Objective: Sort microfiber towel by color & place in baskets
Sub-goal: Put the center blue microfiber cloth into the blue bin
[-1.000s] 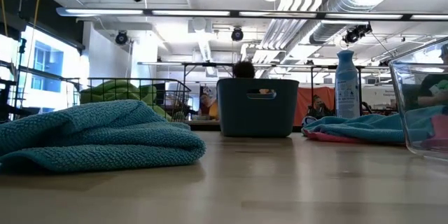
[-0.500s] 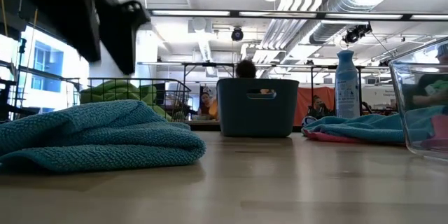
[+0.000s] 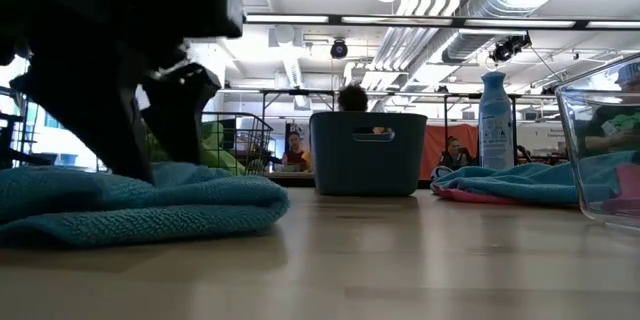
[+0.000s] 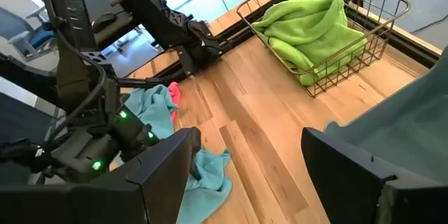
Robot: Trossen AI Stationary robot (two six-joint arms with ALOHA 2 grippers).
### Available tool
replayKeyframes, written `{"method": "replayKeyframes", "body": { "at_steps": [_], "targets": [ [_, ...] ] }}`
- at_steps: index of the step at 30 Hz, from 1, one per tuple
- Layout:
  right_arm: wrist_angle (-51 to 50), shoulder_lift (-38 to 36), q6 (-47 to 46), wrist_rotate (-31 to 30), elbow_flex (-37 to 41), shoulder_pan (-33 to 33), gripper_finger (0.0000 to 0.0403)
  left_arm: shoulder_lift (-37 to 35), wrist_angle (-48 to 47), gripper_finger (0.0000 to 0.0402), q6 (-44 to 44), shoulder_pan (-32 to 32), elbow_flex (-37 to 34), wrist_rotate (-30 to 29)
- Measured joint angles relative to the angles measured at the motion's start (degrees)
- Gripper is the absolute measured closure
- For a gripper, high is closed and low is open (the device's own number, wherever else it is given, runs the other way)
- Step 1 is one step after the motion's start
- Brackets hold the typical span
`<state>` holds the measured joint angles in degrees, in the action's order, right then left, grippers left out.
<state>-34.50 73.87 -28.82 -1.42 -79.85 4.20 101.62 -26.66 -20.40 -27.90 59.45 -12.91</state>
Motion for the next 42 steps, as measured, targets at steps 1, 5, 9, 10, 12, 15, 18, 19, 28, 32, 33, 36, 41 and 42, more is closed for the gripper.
{"method": "replayKeyframes", "body": {
  "at_steps": [1,5,9,10,12,15,18,19,28,32,33,36,41,42],
  "targets": [
    [0.00,0.00,-0.40,-0.07,0.00,-0.16,0.0137,-0.01,0.38,0.0101,0.00,0.19,-0.54,0.25],
    [0.00,0.00,-0.83,-2.19,0.00,-0.52,0.0137,-0.05,0.72,0.0101,-0.54,0.57,-2.29,0.83],
    [0.00,0.00,-0.85,-2.94,0.00,-0.52,0.0137,0.43,0.96,0.0124,-1.80,1.46,-2.70,1.82],
    [0.00,0.00,-0.85,-2.95,0.00,-0.52,0.0137,0.52,1.32,0.0138,-2.04,1.70,-2.70,1.93],
    [0.00,0.00,-0.83,-2.96,0.00,-0.52,0.0137,0.77,2.24,0.0184,-2.03,2.19,-2.70,2.11],
    [0.00,0.00,-0.68,-2.96,0.00,-0.50,0.0137,0.85,3.40,0.0293,-2.03,3.06,-2.74,2.11],
    [0.00,0.00,0.87,-2.96,0.00,-0.50,0.0137,0.85,3.63,0.0380,-2.50,4.16,-2.74,3.42],
    [0.00,0.00,1.65,-2.96,0.00,-0.50,0.0137,0.77,3.52,0.0382,-2.93,4.54,-2.74,3.95],
    [-1.95,-0.04,9.57,-1.41,0.00,0.01,0.0137,-11.59,-2.50,0.0398,-1.95,8.45,-2.98,1.25],
    [-5.35,-0.04,12.25,0.49,0.00,1.18,0.0137,-21.51,-2.52,0.0400,-1.94,10.19,-2.84,-0.57],
    [-6.00,-0.04,13.05,1.18,0.00,1.53,0.0137,-23.77,-2.15,0.0400,-2.01,10.57,-2.65,-1.35],
    [-6.46,-0.04,15.82,2.59,0.00,2.59,0.0137,-29.11,-2.55,0.0400,-1.97,11.75,-1.67,-4.19],
    [-6.40,-0.04,21.32,4.84,0.00,4.57,0.0137,-33.61,-2.64,0.0401,-1.59,14.05,1.88,-9.56],
    [-6.27,-0.04,22.57,5.21,0.00,5.05,0.0137,-33.78,-2.78,0.0401,-1.26,14.36,2.68,-10.58]
  ]
}}
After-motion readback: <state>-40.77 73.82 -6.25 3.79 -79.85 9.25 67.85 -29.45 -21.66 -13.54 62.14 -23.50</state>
